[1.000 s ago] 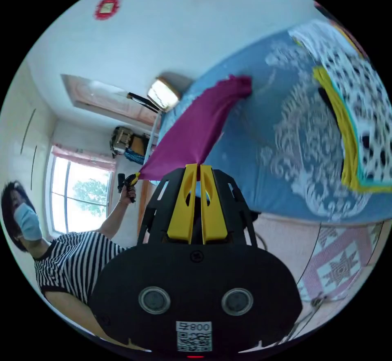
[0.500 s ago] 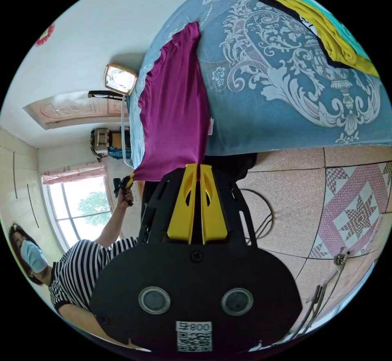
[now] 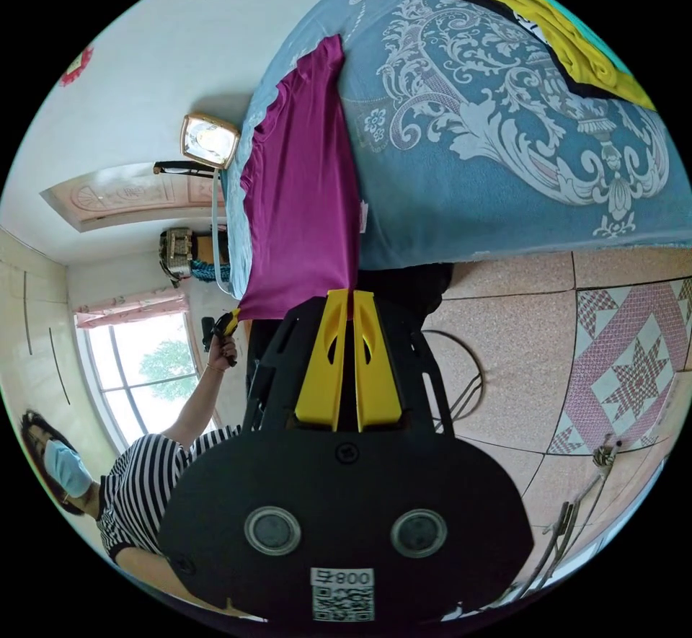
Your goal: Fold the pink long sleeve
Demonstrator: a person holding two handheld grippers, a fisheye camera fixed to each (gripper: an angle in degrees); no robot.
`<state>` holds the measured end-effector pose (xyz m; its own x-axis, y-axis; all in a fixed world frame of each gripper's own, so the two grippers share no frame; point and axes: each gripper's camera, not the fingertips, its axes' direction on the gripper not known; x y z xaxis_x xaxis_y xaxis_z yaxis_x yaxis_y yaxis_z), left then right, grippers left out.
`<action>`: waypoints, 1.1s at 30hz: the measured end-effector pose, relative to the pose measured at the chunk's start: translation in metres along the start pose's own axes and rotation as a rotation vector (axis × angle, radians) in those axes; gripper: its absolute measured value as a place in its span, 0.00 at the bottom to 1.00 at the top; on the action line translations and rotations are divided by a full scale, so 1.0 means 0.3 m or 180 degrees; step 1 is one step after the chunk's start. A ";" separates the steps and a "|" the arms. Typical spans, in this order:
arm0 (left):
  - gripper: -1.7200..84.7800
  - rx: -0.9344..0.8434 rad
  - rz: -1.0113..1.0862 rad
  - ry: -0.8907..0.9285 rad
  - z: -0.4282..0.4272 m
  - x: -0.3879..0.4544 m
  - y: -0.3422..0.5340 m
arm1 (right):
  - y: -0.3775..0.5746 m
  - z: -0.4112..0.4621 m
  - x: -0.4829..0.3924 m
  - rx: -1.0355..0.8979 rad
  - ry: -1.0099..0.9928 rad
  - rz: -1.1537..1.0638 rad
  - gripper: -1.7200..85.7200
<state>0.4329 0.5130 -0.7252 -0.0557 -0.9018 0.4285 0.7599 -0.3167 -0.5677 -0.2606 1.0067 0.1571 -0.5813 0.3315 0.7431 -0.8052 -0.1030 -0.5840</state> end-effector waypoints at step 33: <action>0.03 0.0273 -0.0482 -0.0261 0.601 -0.380 -0.012 | -0.060 0.046 0.184 0.0147 -0.0289 0.0358 0.03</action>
<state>0.5532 0.6698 -0.6453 -0.1231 -0.8177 0.5623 0.7995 -0.4174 -0.4319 -0.2798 1.0140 0.2132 -0.6746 0.2296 0.7015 -0.7377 -0.1784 -0.6511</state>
